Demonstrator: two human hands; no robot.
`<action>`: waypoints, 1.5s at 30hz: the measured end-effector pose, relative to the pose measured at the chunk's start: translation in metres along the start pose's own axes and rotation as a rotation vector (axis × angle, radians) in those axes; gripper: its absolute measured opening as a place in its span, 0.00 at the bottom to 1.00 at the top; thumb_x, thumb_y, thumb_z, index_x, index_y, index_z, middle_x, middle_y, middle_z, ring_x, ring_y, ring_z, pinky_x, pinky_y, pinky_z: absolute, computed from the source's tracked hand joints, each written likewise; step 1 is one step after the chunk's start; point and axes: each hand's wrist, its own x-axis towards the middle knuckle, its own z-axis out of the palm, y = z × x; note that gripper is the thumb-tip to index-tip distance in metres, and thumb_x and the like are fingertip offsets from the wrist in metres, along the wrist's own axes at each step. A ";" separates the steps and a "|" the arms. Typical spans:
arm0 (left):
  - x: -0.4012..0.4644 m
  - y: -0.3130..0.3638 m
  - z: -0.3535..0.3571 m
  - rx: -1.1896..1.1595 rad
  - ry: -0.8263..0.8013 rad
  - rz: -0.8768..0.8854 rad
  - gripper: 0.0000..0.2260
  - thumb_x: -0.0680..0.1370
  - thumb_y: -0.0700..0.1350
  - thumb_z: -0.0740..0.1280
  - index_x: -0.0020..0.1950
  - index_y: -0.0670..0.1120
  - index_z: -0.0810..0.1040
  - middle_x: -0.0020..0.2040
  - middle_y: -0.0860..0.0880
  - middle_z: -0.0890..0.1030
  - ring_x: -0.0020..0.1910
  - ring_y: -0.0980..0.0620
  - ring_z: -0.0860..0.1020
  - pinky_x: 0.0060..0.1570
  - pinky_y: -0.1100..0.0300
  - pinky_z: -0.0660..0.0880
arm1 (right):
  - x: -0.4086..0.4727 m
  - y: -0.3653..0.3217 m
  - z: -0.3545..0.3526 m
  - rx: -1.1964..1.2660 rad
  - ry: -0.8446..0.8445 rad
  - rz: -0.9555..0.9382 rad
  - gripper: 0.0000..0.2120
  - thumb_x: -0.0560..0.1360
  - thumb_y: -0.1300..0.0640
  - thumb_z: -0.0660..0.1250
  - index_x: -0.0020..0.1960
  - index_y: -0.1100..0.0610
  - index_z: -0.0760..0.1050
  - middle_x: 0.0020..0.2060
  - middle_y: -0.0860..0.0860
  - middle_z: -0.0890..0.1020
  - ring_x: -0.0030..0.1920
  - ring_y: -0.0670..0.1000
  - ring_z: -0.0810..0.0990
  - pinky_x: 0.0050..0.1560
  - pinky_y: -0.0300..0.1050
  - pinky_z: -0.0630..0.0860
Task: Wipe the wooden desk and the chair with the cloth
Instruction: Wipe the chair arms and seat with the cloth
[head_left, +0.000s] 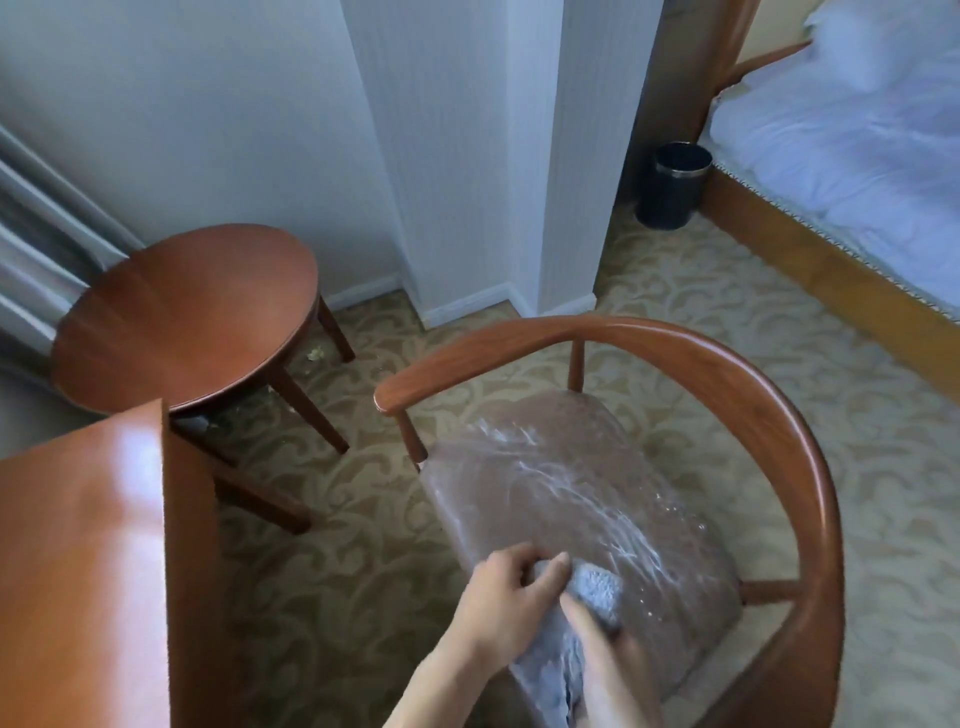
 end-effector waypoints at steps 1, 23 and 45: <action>0.017 0.000 -0.018 0.079 0.002 0.033 0.17 0.77 0.63 0.65 0.47 0.52 0.83 0.40 0.57 0.85 0.42 0.61 0.82 0.48 0.57 0.79 | 0.002 -0.005 0.008 0.051 0.030 -0.014 0.14 0.67 0.43 0.77 0.41 0.55 0.84 0.38 0.50 0.87 0.47 0.52 0.85 0.56 0.54 0.79; 0.304 0.035 -0.085 0.995 0.211 0.650 0.33 0.77 0.58 0.70 0.80 0.50 0.66 0.79 0.47 0.66 0.74 0.40 0.67 0.70 0.42 0.67 | 0.205 -0.051 0.064 -0.005 0.221 -0.316 0.20 0.80 0.65 0.61 0.33 0.51 0.62 0.26 0.46 0.66 0.21 0.41 0.68 0.25 0.32 0.63; 0.356 0.035 -0.059 1.083 0.330 0.661 0.29 0.80 0.55 0.65 0.78 0.49 0.60 0.62 0.41 0.75 0.59 0.38 0.74 0.58 0.44 0.72 | 0.313 0.055 0.054 -1.109 0.141 -0.314 0.40 0.80 0.33 0.48 0.82 0.54 0.39 0.80 0.56 0.35 0.80 0.55 0.34 0.80 0.54 0.37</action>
